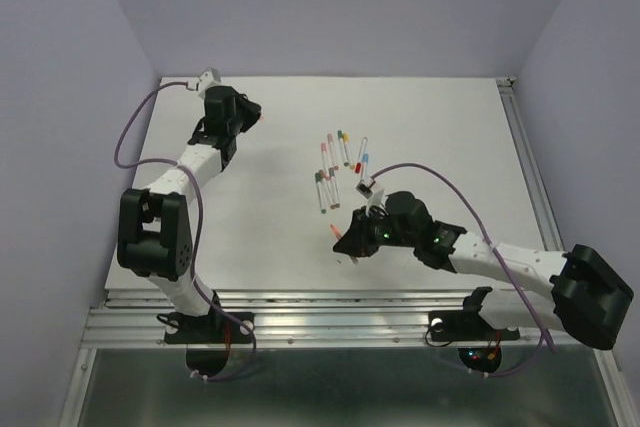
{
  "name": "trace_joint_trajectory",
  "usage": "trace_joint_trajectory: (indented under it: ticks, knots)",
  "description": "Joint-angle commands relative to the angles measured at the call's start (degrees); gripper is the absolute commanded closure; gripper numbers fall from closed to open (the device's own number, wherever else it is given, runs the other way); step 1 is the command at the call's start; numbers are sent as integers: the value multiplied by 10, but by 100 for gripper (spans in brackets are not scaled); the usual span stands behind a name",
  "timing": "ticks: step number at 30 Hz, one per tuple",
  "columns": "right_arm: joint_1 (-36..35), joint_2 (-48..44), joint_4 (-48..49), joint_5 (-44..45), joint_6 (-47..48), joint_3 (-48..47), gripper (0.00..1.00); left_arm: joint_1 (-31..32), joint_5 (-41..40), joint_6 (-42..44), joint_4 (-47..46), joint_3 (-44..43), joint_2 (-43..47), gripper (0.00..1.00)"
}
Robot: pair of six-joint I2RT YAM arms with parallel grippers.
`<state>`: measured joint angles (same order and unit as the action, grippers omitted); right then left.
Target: Open the pen caps
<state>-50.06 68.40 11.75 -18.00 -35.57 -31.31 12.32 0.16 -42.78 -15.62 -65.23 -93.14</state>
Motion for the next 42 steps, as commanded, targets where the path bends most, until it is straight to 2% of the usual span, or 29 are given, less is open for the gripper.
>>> trace_joint_trajectory:
  ticks: [1,3,6,7,8,10,11,15,17,18,19,22,25,28,30,33,35,36,39,42]
  knots:
    - [8,-36,-39,71,-4,-15,99,-5,-39,69,40,-44,0,100]
    - [18,-35,-79,102,13,-37,99,-12,-21,108,64,-72,-25,100]
    - [95,-3,-137,158,26,-95,99,-19,-18,223,177,-176,-87,100]
    - [95,11,-152,167,30,-107,99,-19,-24,243,206,-176,-108,100]
    - [146,24,-175,171,39,-118,99,-19,-43,263,231,-223,-148,100]
    - [200,58,-190,176,50,-146,99,-19,-74,292,291,-264,-186,100]
    - [242,93,-195,196,68,-173,99,-20,-100,313,302,-295,-218,100]
    - [311,198,-197,263,107,-235,99,-26,-110,339,321,-330,-266,100]
    - [346,241,-191,265,122,-263,99,-27,-111,345,321,-341,-281,96]
    - [365,284,-192,270,127,-294,99,-28,-119,349,325,-349,-288,89]
    - [374,310,-199,268,130,-312,99,-28,-121,350,325,-350,-291,84]
    - [386,387,-234,301,142,-383,99,-30,-123,356,328,-359,-305,77]
    - [386,421,-239,332,147,-415,99,-31,-133,357,329,-364,-316,74]
    - [387,437,-231,322,148,-415,98,-33,-135,356,335,-369,-324,71]
    - [386,436,-223,321,148,-409,88,-33,-135,357,335,-370,-325,63]
    - [386,433,-228,329,150,-408,83,-34,-130,355,335,-365,-322,54]
    - [386,431,-234,337,147,-408,77,-35,-123,355,330,-358,-321,46]
    - [386,429,-234,336,148,-407,69,-35,-119,352,330,-358,-321,43]
    - [386,422,-237,335,149,-403,64,-36,-114,352,330,-356,-318,38]
    - [386,416,-241,328,150,-401,49,-37,-108,351,328,-347,-306,30]
